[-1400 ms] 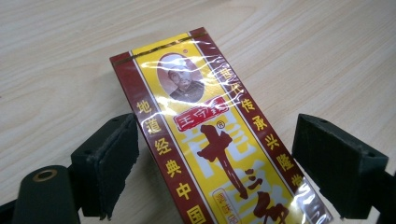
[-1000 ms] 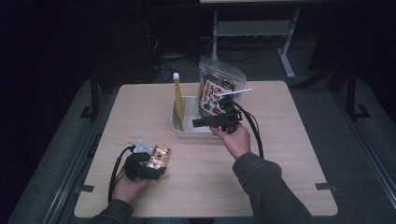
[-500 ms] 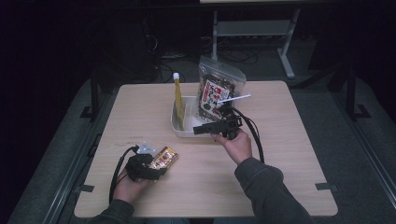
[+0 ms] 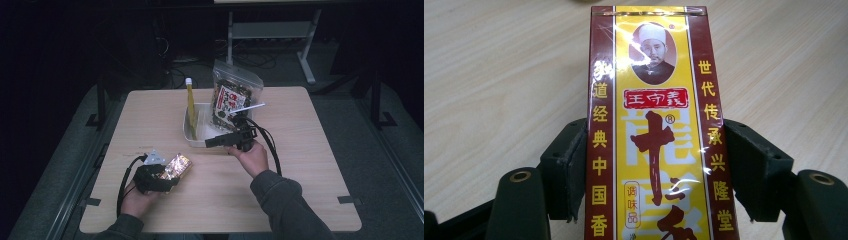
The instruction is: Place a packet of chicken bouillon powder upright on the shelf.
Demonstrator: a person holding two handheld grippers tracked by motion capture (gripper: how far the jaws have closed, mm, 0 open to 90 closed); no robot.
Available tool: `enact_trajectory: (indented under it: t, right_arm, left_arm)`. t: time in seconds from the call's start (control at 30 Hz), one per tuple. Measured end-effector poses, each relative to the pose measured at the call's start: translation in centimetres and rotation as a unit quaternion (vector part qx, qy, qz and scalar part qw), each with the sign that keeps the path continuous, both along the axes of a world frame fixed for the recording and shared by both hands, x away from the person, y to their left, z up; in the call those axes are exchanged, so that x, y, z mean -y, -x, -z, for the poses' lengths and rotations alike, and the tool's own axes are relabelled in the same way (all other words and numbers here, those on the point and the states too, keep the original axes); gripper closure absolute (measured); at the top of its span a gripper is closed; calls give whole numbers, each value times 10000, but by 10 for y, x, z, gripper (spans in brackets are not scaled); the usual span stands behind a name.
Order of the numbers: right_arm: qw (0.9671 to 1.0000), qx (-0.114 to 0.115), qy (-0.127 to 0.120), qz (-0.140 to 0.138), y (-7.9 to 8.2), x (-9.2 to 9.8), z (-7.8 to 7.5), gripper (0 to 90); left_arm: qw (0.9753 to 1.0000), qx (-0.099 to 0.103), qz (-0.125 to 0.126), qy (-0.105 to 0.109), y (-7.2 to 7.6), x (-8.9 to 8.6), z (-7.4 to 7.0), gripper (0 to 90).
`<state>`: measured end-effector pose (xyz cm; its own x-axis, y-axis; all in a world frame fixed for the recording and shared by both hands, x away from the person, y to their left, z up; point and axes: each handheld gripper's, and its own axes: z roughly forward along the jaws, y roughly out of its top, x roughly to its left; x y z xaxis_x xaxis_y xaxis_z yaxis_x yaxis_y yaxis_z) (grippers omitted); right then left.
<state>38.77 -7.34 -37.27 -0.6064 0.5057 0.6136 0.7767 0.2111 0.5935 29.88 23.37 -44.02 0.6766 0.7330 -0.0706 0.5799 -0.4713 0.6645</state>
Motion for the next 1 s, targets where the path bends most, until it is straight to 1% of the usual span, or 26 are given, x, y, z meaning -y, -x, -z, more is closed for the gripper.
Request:
enact_trajectory:
  t: [0.1,0.13,0.23,0.43,0.5,0.57,0.67,0.87,1.0]
  right_arm:
    - [10000,-6,-8,-33,0,-1,1,338]
    - [10000,-38,-12,-38,-1,-2,2,333]
    - [9999,-102,-15,-79,-2,-3,3,320]
    - [9997,-194,-13,-160,-3,-7,6,303]
    - [9995,-260,-18,-187,-3,-9,7,302]
    - [9994,-270,-3,-215,-3,-11,8,303]
    - [9992,-300,7,-249,-4,-14,9,303]
    - [9986,-365,46,-367,-6,-22,12,301]
    - [9979,-451,88,-451,-7,-28,14,301]
  left_arm:
    - [9999,68,20,75,1,-1,-3,320]
    - [9999,87,26,76,1,-1,-4,320]
    - [9997,183,48,164,3,0,-9,320]
    - [9993,271,121,240,6,2,-15,320]
    - [9991,307,144,265,7,3,-17,320]
    - [9988,330,163,313,7,4,-18,320]
    - [9987,357,198,316,8,5,-20,320]
    - [9980,412,263,396,10,8,-23,320]
    - [9977,440,297,427,11,9,-26,320]
